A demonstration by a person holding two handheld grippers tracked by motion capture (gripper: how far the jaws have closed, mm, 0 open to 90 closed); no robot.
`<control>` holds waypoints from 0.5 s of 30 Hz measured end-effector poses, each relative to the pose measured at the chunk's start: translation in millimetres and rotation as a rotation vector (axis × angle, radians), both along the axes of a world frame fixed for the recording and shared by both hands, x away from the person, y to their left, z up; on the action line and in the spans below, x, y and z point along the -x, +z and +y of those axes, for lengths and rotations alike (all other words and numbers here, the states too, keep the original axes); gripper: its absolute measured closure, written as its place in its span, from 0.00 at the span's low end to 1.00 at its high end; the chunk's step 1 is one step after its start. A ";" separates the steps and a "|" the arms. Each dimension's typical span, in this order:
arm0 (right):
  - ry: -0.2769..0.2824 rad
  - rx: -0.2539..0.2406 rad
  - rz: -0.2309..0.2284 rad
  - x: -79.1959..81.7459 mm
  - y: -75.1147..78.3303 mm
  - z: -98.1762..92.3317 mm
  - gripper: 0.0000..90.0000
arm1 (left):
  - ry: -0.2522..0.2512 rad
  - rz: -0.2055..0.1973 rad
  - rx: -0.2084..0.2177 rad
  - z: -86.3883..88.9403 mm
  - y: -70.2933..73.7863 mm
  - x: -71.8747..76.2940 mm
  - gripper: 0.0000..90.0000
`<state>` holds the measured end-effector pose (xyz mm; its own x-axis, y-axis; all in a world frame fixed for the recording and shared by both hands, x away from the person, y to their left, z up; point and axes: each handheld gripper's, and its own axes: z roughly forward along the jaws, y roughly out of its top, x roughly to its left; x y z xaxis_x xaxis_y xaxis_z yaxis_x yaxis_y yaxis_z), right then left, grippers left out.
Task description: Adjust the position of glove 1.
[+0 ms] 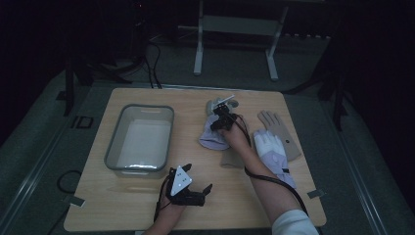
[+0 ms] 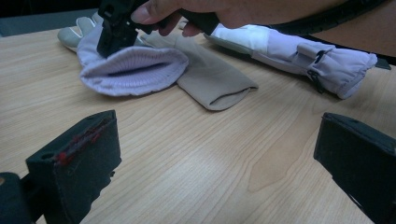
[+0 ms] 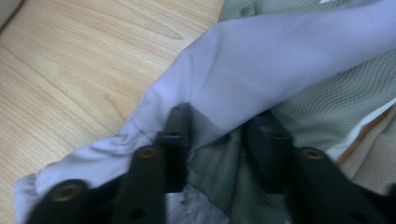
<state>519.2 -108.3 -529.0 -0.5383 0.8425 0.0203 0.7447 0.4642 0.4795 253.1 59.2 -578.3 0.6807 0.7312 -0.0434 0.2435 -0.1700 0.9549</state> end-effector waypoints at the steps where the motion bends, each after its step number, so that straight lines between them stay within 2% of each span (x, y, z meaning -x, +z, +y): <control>1: 0.001 0.009 -0.006 0.8 0.2 0.9 0.80 | 0.000 0.001 0.000 0.1 0.0 0.0 0.01; 5: -0.001 0.008 -0.027 3.8 4.5 1.4 0.90 | 0.000 0.001 0.000 0.2 0.0 -0.2 0.01; 8: 0.006 0.002 -0.054 7.8 14.5 -2.2 0.92 | 0.001 0.004 0.003 0.6 0.0 -0.4 0.01; 12: 0.020 -0.023 -0.108 17.3 37.2 -7.9 0.92 | 0.004 0.005 0.004 0.5 0.0 -0.4 0.01; 15: 0.053 -0.040 -0.143 31.2 57.4 -11.0 0.92 | 0.005 0.003 0.001 0.3 0.0 -0.4 0.01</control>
<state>488.0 -119.3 -471.6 -0.5817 0.8130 -0.0262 0.6427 0.4792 0.5978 253.6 59.4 -578.3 0.6766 0.7349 -0.0465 0.2476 -0.1675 0.9543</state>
